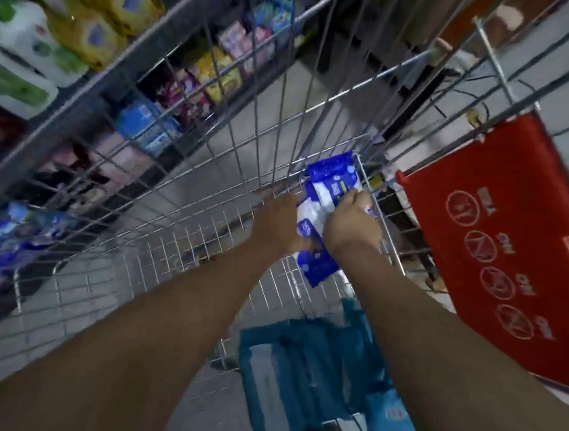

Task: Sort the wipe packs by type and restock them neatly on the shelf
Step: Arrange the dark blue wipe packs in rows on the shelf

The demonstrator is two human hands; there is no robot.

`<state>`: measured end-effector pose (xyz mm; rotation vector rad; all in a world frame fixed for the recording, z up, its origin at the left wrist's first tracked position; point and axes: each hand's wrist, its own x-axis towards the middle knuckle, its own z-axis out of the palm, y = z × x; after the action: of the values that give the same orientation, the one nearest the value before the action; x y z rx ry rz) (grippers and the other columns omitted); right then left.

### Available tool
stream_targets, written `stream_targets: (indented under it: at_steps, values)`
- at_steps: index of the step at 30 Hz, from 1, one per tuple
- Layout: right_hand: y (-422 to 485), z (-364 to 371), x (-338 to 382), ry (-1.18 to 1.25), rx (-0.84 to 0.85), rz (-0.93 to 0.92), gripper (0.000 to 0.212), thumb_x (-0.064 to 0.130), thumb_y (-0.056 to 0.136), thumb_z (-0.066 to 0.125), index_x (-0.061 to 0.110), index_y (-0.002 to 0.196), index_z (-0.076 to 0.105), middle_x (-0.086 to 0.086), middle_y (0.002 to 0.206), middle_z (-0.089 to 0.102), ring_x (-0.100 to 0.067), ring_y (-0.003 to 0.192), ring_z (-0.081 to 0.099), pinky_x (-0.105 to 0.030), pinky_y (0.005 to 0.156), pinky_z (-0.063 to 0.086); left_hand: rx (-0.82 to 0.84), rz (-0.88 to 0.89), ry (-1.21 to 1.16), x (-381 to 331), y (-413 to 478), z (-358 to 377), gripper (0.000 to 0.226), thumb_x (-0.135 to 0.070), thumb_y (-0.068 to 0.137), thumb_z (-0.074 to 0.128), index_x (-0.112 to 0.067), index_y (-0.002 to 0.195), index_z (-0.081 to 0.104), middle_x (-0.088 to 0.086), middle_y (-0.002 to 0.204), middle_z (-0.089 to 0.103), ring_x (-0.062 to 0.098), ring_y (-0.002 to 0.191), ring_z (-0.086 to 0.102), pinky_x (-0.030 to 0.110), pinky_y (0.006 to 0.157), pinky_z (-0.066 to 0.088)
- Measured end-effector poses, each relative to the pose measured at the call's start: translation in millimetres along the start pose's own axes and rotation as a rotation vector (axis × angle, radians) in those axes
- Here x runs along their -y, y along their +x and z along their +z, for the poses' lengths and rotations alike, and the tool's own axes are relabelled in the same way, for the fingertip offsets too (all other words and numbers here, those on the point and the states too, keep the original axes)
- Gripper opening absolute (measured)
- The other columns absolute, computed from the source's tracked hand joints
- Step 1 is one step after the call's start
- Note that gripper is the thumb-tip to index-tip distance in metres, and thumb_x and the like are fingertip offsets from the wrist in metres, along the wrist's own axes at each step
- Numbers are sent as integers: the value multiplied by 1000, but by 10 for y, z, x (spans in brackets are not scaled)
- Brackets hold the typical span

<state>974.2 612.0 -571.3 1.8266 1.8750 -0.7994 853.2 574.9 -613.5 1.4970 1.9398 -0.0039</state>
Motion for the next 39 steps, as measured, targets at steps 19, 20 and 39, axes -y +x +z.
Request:
stream_targets:
  at_steps: [19,20,39]
  values:
    - [-984,-206,8,759,77,188,29,30,76,61,3,81,67,-12,80,65,-32,87,66,-31,71,49,229,-323,-801,343,-1361,-1190,25,4,66,76,-17,71,62,-10,50,64,7,51,61,16,46,43]
    - [-1157,-272,62,896,86,192,25,24,72,65,-1,76,66,-11,70,61,-30,75,65,-32,64,48,231,-312,-817,331,-1500,-1328,25,5,69,74,-16,70,62,-10,49,63,4,47,59,14,42,40]
    - [-4790,-1021,3058,1286,420,-590,44,-11,85,51,7,124,54,-17,104,71,-28,84,71,-37,68,59,-145,167,-1191,1898,-5120,-3796,37,-7,53,82,-8,89,70,20,90,70,24,74,68,30,66,56]
